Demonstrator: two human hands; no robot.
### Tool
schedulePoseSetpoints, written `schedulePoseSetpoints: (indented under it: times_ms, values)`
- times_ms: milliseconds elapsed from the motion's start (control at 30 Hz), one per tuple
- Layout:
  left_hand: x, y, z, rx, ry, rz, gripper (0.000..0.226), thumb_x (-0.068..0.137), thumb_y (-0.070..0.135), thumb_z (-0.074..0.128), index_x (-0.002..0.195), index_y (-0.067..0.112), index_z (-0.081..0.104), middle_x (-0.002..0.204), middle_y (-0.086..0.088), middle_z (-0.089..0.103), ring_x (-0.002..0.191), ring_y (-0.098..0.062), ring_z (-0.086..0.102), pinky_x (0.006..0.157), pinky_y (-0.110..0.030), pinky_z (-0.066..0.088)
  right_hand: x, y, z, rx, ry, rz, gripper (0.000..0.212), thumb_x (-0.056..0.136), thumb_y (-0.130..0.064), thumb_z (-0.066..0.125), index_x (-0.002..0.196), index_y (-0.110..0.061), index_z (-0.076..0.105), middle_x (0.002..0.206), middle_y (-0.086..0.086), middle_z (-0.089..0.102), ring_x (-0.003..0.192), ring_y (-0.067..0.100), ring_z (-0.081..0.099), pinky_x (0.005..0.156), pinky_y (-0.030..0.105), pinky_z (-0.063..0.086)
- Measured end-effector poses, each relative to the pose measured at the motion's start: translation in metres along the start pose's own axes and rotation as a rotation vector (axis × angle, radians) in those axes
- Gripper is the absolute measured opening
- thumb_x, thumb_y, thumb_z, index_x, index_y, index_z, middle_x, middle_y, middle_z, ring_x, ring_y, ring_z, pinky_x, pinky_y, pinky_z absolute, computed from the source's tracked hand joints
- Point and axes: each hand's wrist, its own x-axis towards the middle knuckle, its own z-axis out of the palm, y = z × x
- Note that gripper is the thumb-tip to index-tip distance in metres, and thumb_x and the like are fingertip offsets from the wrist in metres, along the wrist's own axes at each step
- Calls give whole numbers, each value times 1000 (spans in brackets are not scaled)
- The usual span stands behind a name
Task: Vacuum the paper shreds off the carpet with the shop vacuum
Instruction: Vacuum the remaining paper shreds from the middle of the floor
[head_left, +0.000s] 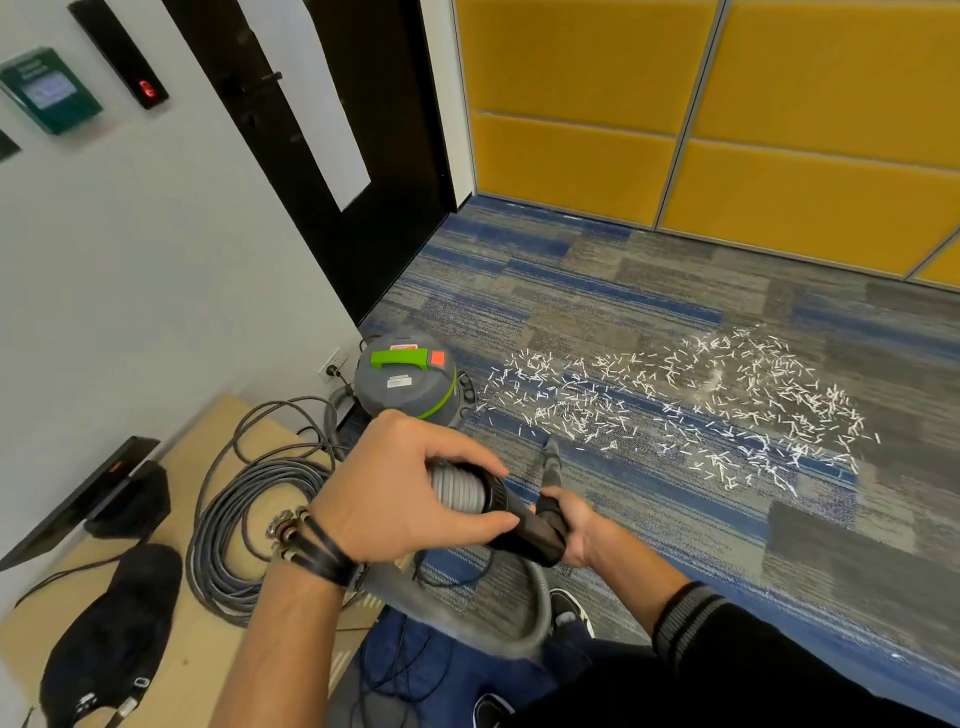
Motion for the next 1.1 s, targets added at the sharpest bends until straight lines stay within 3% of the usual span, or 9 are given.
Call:
schedulePoseSetpoints:
  times_ms: [200, 367, 467, 567, 667, 833, 900, 1000, 1100]
  values:
    - [-1, -11, 13, -144, -23, -42, 32, 68, 33, 98, 96, 26, 84, 87, 20, 78, 84, -1, 75, 78, -13, 54, -7, 0, -43, 171, 0, -22, 27, 100, -32, 49, 94, -6, 48, 60, 13, 58, 45, 23, 58, 46, 29, 54]
    - [-6, -9, 25, -154, 19, -25, 28, 72, 30, 96, 97, 24, 84, 88, 18, 78, 85, -3, 75, 79, -20, 58, -15, -8, -55, 101, 41, -25, 29, 100, -32, 49, 90, -5, 50, 57, 14, 59, 42, 24, 58, 45, 28, 54]
    - [-8, -3, 15, -116, 74, 3, 28, 72, 31, 96, 96, 26, 84, 87, 20, 78, 84, -2, 75, 79, -22, 58, -20, -16, -49, 130, 11, -70, 25, 99, -31, 51, 89, -8, 49, 60, 12, 58, 46, 23, 57, 51, 30, 54]
    - [-2, 2, 20, -91, 25, 3, 28, 70, 29, 97, 95, 23, 84, 83, 20, 77, 81, 1, 74, 77, -16, 55, -19, -18, -55, 177, 4, -98, 19, 97, -29, 52, 94, -11, 48, 65, 10, 55, 52, 22, 54, 57, 30, 50]
    - [3, -2, 36, -84, -17, -34, 26, 71, 30, 96, 94, 24, 84, 81, 20, 76, 80, 4, 72, 78, -14, 51, -6, -17, -69, 168, 44, -100, 19, 101, -30, 48, 101, -11, 50, 66, 12, 55, 53, 23, 54, 53, 29, 53]
    - [14, 0, 37, -42, -46, -14, 24, 71, 32, 95, 91, 25, 84, 83, 18, 78, 81, 4, 72, 79, -17, 55, 2, -10, -59, 203, 49, -41, 30, 104, -35, 41, 93, -7, 45, 60, 13, 55, 48, 23, 54, 47, 27, 53]
    - [14, 3, 28, -63, -23, 13, 25, 71, 30, 96, 92, 25, 84, 84, 19, 78, 82, 3, 73, 80, -19, 57, 1, -10, -47, 161, 29, -30, 31, 103, -36, 42, 102, -5, 46, 67, 15, 58, 57, 25, 56, 52, 28, 54]
    - [15, 9, 21, -102, -11, 41, 28, 69, 29, 97, 94, 23, 85, 86, 18, 78, 83, 0, 75, 80, -18, 57, 3, -11, -42, 50, 20, -41, 47, 99, -38, 48, 132, -5, 46, 104, 20, 59, 76, 30, 60, 71, 36, 56]
    - [19, 11, 26, -159, -26, 43, 30, 68, 26, 98, 94, 21, 84, 86, 15, 79, 82, -2, 75, 78, -17, 56, -2, -10, -56, 44, -12, -47, 44, 96, -37, 53, 129, -9, 49, 115, 16, 54, 80, 31, 60, 75, 36, 53]
